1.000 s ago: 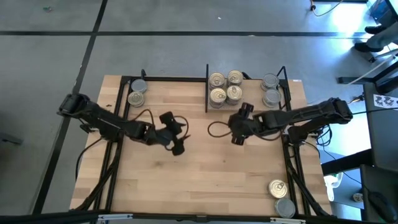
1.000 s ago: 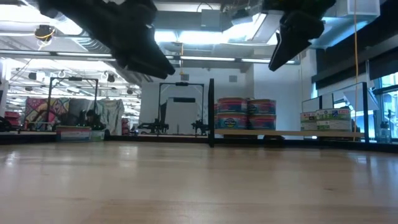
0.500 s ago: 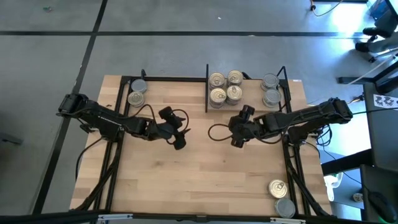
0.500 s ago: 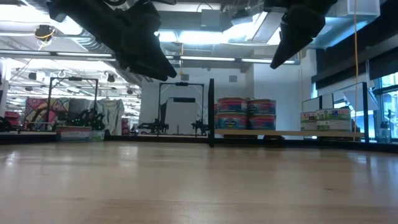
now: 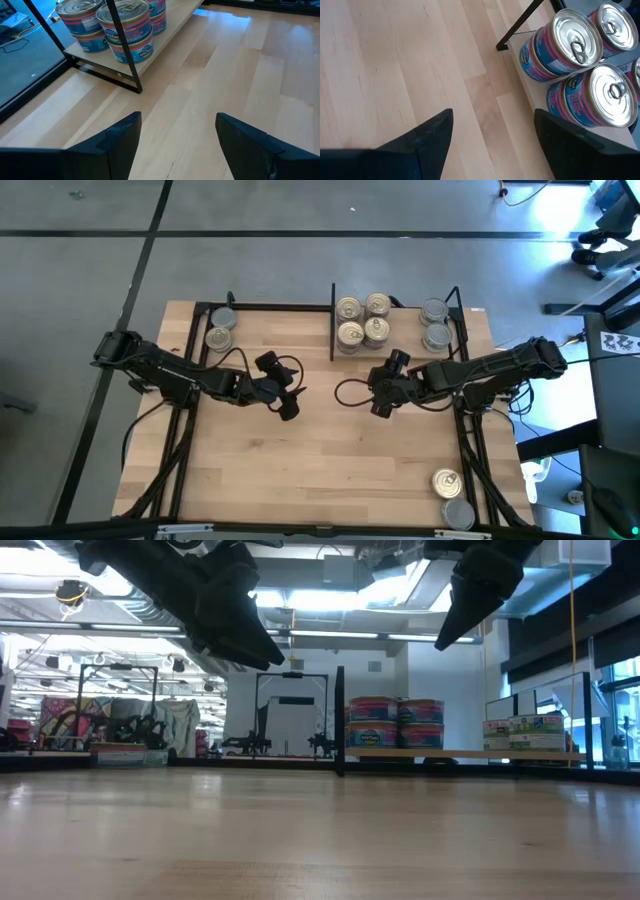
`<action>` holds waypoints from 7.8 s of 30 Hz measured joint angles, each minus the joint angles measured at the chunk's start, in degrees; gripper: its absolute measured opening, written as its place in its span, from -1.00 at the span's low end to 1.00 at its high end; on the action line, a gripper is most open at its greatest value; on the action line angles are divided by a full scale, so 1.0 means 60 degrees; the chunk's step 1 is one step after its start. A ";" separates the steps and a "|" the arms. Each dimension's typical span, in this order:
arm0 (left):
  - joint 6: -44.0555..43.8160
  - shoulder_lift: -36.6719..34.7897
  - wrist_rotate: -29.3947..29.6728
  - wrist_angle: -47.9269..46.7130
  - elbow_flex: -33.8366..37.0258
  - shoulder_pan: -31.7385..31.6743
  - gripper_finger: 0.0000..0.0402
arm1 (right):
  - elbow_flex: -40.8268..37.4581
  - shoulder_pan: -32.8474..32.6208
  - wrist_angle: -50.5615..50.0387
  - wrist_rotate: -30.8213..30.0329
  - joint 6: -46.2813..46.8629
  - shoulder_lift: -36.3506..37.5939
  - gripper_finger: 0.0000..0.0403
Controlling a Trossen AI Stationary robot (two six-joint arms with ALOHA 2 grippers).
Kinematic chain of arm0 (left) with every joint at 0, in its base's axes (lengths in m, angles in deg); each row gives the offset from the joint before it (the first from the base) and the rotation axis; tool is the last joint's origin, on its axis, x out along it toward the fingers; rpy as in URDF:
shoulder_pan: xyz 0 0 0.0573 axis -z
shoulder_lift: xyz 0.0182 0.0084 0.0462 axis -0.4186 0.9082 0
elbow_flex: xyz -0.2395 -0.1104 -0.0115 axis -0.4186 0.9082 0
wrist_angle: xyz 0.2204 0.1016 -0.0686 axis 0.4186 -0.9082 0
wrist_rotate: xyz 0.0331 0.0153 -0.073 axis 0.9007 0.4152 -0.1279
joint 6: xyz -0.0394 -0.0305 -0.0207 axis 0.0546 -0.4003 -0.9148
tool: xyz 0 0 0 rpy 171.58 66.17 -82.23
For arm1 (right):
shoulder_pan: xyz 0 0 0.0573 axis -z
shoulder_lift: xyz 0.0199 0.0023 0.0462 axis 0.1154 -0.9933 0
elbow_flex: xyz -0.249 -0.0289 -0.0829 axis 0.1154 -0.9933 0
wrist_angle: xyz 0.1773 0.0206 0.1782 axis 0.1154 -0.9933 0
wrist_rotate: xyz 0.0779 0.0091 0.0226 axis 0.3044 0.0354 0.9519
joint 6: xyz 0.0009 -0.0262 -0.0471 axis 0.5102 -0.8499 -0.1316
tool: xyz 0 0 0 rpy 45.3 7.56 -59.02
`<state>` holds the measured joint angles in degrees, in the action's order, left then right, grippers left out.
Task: Stack canned seafood by type on shelf
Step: Put the blue tuna can on the shelf
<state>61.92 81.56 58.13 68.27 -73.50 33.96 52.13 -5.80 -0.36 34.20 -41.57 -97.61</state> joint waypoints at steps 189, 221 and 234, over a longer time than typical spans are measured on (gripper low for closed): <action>-0.0660 0.0459 -0.2200 0.1840 0.2827 0.1217 -0.12 | -0.3742 0.0943 1.3372 0.3885 -0.2141 -0.3280 0.38; -0.1568 0.0459 -0.2055 0.4241 0.4628 0.1458 -0.12 | -0.0175 0.0475 1.0903 0.3821 -0.6379 -0.5351 0.38; -0.2011 0.0346 -0.2036 0.4358 0.4455 0.1489 -0.12 | -0.0175 0.0576 0.9128 0.3371 -0.4603 -0.4986 0.38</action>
<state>49.85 83.64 45.91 94.42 -46.77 42.90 51.08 -2.34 54.41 54.43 -69.19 -127.53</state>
